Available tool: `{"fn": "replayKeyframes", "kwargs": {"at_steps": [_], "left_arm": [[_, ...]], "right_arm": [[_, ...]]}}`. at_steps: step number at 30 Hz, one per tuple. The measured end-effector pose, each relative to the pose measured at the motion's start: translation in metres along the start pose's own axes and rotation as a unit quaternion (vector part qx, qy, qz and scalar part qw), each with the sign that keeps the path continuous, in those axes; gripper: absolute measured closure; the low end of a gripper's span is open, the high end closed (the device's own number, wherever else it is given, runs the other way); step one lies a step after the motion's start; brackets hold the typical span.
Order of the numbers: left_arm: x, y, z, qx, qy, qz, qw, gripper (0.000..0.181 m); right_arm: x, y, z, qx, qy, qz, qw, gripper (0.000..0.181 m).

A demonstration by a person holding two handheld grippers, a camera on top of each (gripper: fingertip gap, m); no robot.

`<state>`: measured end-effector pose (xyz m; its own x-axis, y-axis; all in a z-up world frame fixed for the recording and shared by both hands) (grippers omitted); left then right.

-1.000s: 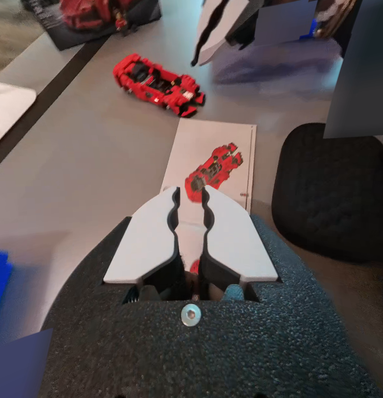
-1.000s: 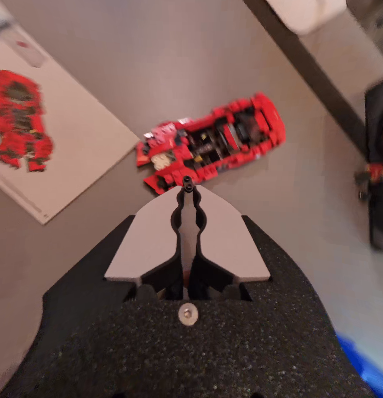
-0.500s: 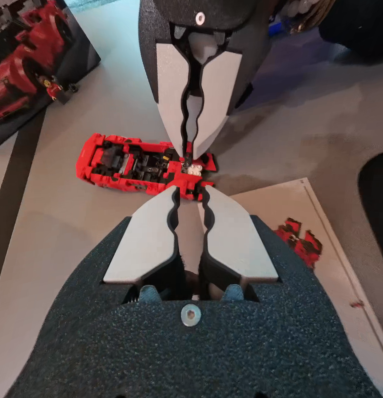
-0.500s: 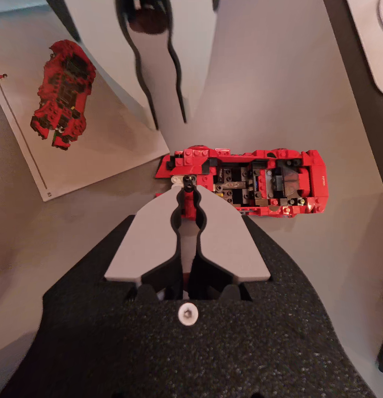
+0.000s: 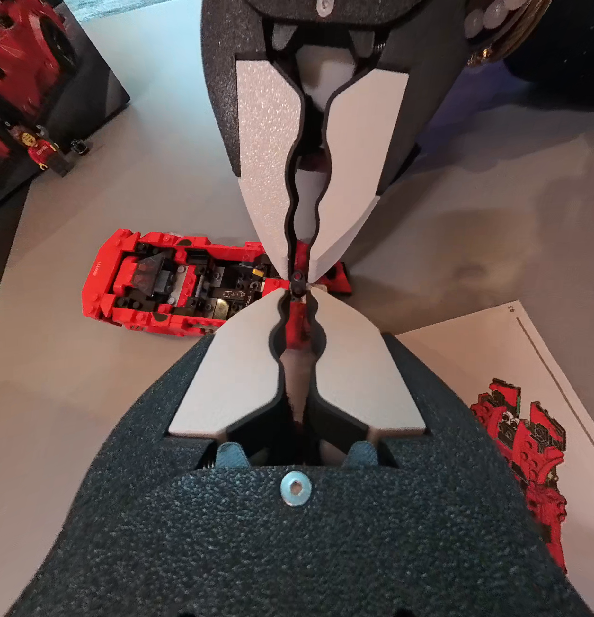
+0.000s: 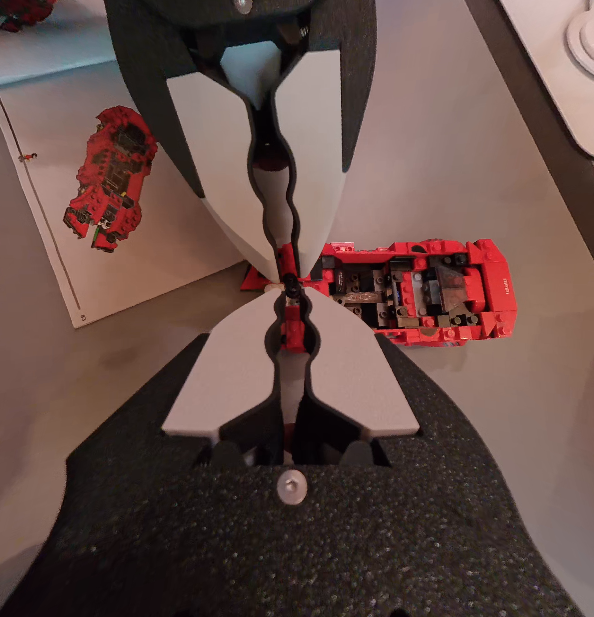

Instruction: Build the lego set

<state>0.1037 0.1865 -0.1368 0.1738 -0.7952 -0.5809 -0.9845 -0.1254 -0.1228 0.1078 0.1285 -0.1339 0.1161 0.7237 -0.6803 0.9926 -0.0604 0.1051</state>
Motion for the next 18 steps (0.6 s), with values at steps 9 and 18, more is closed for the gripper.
{"fn": "replayKeyframes", "kwargs": {"at_steps": [9, 18], "left_arm": [[0.002, 0.001, -0.001, -0.014, 0.003, 0.017, 1.0, 0.174], [-0.002, 0.003, 0.002, 0.053, -0.067, 0.0, 0.996, 0.174]], "right_arm": [[-0.002, -0.001, -0.002, 0.006, 0.023, -0.011, 1.0, 0.173], [-0.009, -0.004, -0.012, -0.019, -0.035, -0.033, 0.999, 0.167]]}}
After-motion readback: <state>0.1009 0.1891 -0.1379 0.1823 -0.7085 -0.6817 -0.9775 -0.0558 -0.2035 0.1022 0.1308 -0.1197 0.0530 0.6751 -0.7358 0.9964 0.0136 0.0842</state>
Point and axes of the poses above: each gripper's, where its closed fingertips meet, x out along the fingers, z out of its underside, y = z × x across the jaws, the point moved 4 cm from there along -x, back along the fingers, and after that the axes turned 2 degrees about y, right-handed, at the moved point
